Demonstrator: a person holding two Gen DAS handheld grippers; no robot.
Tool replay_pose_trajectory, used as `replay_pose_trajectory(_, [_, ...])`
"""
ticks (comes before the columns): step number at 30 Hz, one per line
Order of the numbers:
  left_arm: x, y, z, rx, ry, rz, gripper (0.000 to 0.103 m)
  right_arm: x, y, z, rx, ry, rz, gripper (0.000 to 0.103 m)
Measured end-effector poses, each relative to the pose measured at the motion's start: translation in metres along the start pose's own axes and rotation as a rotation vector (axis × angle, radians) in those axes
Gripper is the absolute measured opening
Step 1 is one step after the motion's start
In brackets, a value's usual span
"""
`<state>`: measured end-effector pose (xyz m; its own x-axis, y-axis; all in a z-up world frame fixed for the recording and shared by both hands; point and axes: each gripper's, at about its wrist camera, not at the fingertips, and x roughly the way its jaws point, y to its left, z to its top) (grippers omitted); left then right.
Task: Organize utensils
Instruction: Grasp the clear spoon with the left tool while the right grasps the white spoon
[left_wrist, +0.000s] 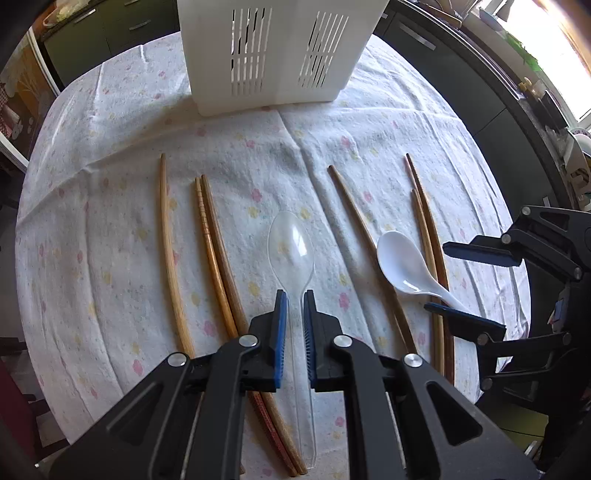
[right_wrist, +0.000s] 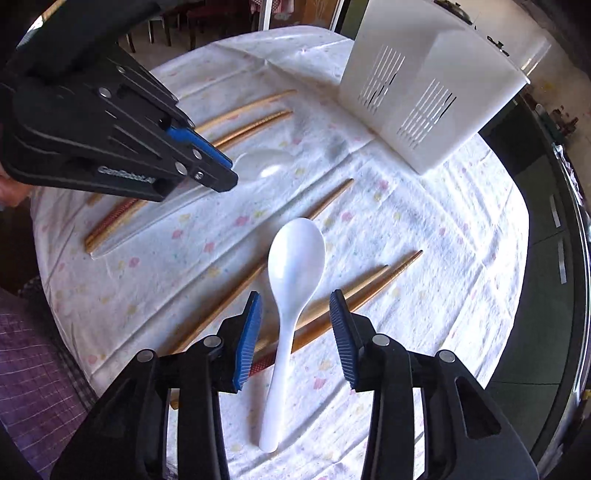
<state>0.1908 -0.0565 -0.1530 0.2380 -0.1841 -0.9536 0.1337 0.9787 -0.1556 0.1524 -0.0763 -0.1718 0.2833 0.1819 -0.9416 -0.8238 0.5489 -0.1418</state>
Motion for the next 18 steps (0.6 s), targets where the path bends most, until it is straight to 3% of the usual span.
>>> replay_pose_trajectory(3, [-0.005, -0.001, -0.003, 0.011, -0.005, -0.001, 0.009, 0.002, -0.003, 0.007, 0.009, -0.005, 0.018, 0.037])
replay_pose_trajectory(10, [-0.009, 0.000, -0.005, 0.025, -0.012, -0.012, 0.009, 0.010, -0.051, 0.029, 0.155, -0.004, 0.197, 0.037])
replay_pose_trajectory(15, [-0.010, -0.001, -0.005, 0.033, -0.010, -0.016, 0.009, 0.027, -0.060, 0.029, 0.192, 0.027, 0.319, 0.037])
replay_pose_trajectory(17, [-0.010, -0.003, -0.005, 0.033, -0.009, -0.018, 0.009, 0.027, -0.060, 0.029, 0.195, 0.016, 0.306, 0.030])
replay_pose_trajectory(18, [-0.009, -0.003, -0.005, 0.033, -0.008, -0.018, 0.009, 0.026, -0.060, 0.029, 0.197, 0.015, 0.295, 0.016])
